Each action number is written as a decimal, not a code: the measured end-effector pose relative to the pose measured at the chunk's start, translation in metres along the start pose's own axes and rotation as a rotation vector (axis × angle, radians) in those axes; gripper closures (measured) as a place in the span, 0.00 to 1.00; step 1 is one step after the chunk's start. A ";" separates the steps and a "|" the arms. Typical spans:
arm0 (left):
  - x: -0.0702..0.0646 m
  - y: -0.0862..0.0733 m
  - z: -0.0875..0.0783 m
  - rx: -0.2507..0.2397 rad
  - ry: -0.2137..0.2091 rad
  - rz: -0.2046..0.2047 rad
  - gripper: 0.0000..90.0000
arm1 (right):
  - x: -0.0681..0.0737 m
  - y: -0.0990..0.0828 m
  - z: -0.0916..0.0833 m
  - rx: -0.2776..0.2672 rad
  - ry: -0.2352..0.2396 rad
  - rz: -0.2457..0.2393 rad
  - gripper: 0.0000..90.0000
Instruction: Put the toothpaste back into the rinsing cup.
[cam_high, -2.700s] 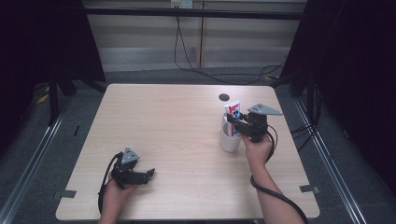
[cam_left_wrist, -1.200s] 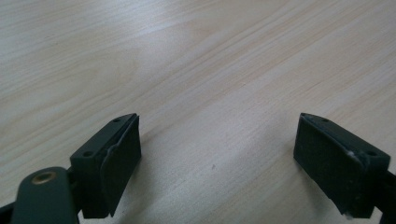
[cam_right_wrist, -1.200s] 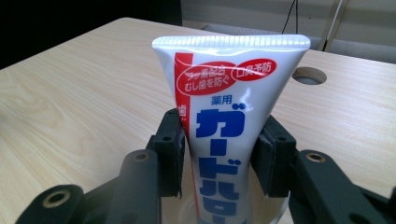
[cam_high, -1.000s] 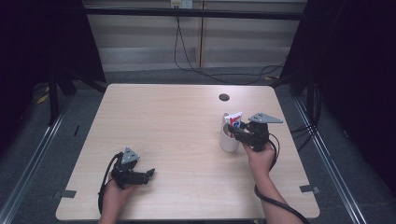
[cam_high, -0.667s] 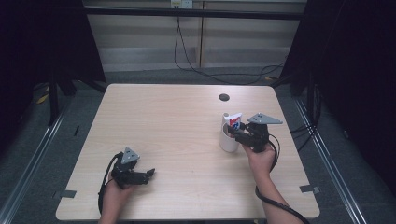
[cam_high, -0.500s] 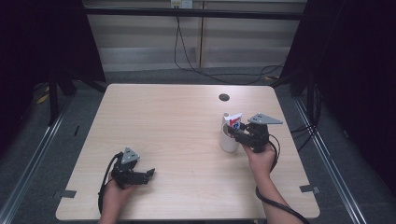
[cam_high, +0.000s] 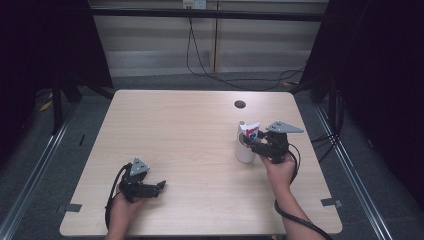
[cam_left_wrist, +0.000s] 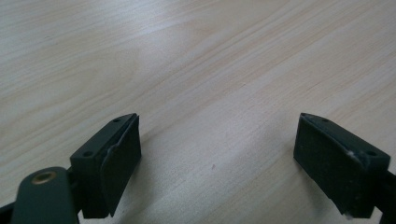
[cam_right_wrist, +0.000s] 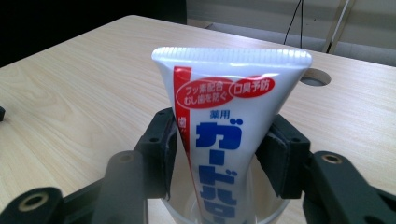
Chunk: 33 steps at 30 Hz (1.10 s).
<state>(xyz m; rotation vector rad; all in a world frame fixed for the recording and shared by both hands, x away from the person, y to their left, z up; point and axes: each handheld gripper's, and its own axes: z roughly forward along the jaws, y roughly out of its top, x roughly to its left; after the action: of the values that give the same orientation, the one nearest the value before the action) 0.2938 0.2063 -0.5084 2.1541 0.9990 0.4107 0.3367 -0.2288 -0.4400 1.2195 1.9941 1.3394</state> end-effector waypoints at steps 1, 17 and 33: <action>0.000 0.000 0.000 0.002 0.000 0.003 0.16 | 0.000 0.000 -0.001 -0.003 0.001 0.001 0.53; 0.000 0.000 0.000 0.002 0.000 0.003 0.16 | -0.003 0.000 -0.007 0.014 -0.017 -0.014 0.33; 0.000 0.000 0.000 0.001 -0.002 0.002 0.16 | -0.004 0.002 -0.013 0.029 -0.024 -0.023 0.25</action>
<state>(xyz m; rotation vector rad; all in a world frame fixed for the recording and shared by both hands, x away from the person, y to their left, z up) 0.2939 0.2064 -0.5084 2.1556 0.9964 0.4093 0.3297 -0.2380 -0.4328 1.2163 2.0110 1.2833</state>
